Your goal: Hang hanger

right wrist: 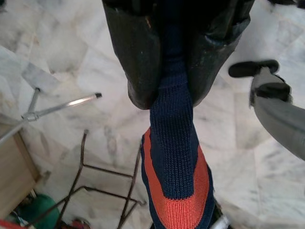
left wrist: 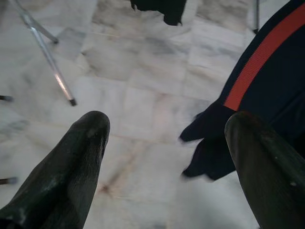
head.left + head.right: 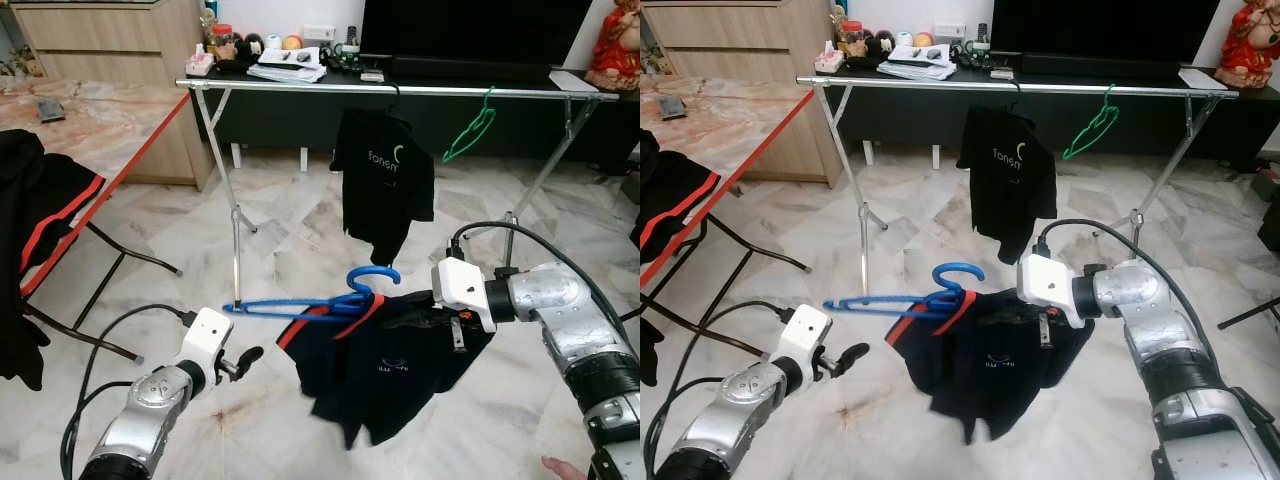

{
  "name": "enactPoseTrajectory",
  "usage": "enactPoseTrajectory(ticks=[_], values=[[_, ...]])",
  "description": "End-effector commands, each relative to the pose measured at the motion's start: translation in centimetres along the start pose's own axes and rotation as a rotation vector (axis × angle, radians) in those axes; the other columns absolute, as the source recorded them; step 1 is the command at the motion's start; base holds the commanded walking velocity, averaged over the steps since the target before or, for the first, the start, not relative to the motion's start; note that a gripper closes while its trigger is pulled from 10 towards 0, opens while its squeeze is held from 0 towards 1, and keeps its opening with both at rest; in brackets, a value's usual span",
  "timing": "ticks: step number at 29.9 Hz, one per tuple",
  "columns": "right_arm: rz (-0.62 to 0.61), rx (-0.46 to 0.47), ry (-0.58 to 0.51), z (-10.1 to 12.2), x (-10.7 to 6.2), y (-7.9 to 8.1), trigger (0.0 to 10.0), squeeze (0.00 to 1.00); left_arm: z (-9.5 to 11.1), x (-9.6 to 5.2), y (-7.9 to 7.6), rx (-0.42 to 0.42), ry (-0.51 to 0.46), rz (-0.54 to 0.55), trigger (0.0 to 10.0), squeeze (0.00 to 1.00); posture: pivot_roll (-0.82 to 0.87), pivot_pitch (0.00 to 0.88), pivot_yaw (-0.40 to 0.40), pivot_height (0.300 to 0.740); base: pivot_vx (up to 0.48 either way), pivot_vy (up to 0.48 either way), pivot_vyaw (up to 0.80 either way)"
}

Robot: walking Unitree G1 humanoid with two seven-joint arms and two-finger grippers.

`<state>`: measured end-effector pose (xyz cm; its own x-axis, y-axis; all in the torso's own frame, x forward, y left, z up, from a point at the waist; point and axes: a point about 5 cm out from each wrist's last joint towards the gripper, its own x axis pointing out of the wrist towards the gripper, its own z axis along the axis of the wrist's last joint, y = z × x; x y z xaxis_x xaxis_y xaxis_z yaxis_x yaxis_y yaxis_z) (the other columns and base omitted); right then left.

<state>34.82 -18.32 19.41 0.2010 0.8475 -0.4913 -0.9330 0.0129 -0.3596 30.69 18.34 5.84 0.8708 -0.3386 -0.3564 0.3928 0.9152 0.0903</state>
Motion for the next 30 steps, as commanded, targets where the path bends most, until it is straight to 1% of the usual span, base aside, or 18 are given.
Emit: enactPoseTrajectory(ticks=[1,4,6,9,11,12,13,14,15,17,21,22,24,27,30], values=[[-0.020,-0.046,-0.057,1.7,-1.4,-1.0,0.0,0.00,-0.6,-0.2,0.1,-0.029,-0.001,-0.017,10.0,0.00,-0.04,0.074,-0.017,0.740,0.000,0.000,0.00],[-0.014,-0.046,-0.051,1.7,-1.5,-1.0,0.0,0.00,-0.8,-0.3,-0.3,-0.035,-0.007,-0.050,10.0,0.00,-0.04,0.075,-0.018,0.740,0.000,0.000,0.00],[-0.005,-0.048,-0.056,2.0,-1.3,-1.0,0.0,0.00,-0.9,-0.4,-1.0,-0.058,-0.024,-0.130,10.0,0.00,-0.04,0.076,-0.021,0.740,0.000,0.000,0.00],[0.015,-0.056,-0.068,2.2,-0.9,-1.0,0.0,0.00,-0.9,-0.5,-1.8,-0.069,-0.050,-0.215,10.0,0.00,-0.04,0.076,-0.021,0.740,0.000,0.000,0.00],[0.029,-0.062,-0.069,2.3,-0.7,-0.9,0.0,0.00,-0.9,-0.7,-2.3,-0.091,-0.065,-0.276,10.0,0.00,-0.04,0.076,-0.024,0.740,0.000,0.000,0.00],[0.029,-0.062,-0.069,2.3,-0.7,-0.9,0.0,0.00,-0.9,-0.7,-2.3,-0.091,-0.065,-0.276,10.0,0.00,-0.04,0.076,-0.024,0.740,0.000,0.000,0.00],[0.044,-0.068,-0.075,2.4,-0.5,-0.8,0.0,0.00,-1.1,-0.9,-2.7,-0.106,-0.063,-0.347,10.0,0.00,-0.04,0.076,-0.025,0.740,0.000,0.000,0.00],[0.052,-0.071,-0.077,2.5,-0.4,-0.7,0.0,0.00,-1.3,-0.9,-2.9,-0.104,-0.054,-0.373,10.0,0.00,-0.04,0.076,-0.026,0.740,0.000,0.000,0.00],[0.052,-0.071,-0.077,2.5,-0.4,-0.7,0.0,0.00,-1.3,-0.9,-2.9,-0.104,-0.054,-0.373,10.0,0.00,-0.04,0.076,-0.026,0.740,0.000,0.000,0.00],[0.070,-0.079,-0.083,2.7,-0.1,-0.6,0.0,0.00,-1.5,-1.0,-3.0,-0.095,-0.040,-0.417,10.0,0.00,-0.04,0.076,-0.029,0.740,0.000,0.000,0.00],[0.087,-0.091,-0.092,3.0,0.1,-0.5,0.0,0.00,-1.1,-0.7,-3.0,-0.099,-0.053,-0.431,10.0,0.00,-0.04,0.076,-0.030,0.740,0.000,0.000,0.00],[0.097,-0.099,-0.096,3.2,0.2,-0.4,0.0,0.00,-0.6,-0.3,-2.9,-0.090,-0.069,-0.416,10.0,0.00,-0.04,0.076,-0.033,0.740,0.000,0.000,0.00],[0.099,-0.102,-0.097,3.3,0.3,-0.4,0.0,0.00,-0.4,-0.2,-2.8,-0.086,-0.074,-0.410,10.0,0.00,-0.04,0.076,-0.034,0.740,0.000,0.000,0.00],[0.109,-0.112,-0.095,3.4,0.3,-0.3,0.0,0.00,0.2,0.4,-2.5,-0.077,-0.101,-0.366,10.0,0.00,-0.05,0.073,-0.037,0.740,0.000,0.000,0.00],[0.112,-0.113,-0.092,3.5,0.1,-0.2,0.0,0.00,0.5,0.5,-2.0,-0.077,-0.122,-0.326,10.0,0.00,-0.05,0.073,-0.038,0.740,0.000,0.000,0.00]])
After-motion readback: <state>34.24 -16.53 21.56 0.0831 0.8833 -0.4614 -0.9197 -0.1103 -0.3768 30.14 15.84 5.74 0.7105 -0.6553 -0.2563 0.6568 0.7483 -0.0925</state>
